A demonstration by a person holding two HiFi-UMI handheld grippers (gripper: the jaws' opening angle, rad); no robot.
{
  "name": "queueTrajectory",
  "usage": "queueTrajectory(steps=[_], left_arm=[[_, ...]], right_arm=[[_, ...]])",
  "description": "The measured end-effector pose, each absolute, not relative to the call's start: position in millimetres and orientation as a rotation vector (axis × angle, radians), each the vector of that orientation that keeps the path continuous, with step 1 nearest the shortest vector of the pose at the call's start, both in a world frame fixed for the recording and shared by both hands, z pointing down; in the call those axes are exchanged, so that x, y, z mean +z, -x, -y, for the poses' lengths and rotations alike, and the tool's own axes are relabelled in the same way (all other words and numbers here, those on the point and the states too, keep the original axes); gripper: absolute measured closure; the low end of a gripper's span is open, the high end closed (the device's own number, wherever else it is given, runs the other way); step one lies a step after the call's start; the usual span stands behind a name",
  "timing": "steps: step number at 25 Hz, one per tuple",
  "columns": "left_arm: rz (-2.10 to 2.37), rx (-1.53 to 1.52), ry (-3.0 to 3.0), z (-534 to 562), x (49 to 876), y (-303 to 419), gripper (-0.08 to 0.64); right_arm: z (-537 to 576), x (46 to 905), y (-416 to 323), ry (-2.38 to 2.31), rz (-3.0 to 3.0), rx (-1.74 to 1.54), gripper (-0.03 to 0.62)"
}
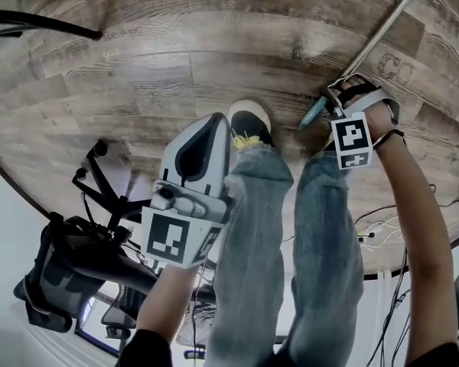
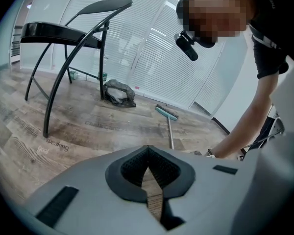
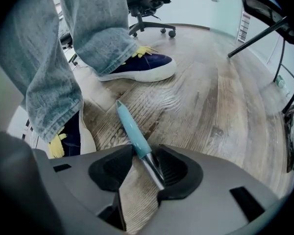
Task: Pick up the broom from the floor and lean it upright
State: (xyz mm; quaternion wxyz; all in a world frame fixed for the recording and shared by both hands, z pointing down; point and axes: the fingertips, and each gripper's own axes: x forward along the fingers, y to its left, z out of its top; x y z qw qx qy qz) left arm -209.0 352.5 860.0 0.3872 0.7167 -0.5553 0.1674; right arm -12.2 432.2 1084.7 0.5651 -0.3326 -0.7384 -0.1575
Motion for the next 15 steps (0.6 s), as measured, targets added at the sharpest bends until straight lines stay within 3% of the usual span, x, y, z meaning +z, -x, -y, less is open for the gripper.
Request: queueTrajectory(steps=[15], left_arm=[[1.432, 0.42, -1.85, -339, 829, 198, 0.545]], right_arm=[[-427, 1052, 27, 0.804, 1.767, -0.498, 0.445]])
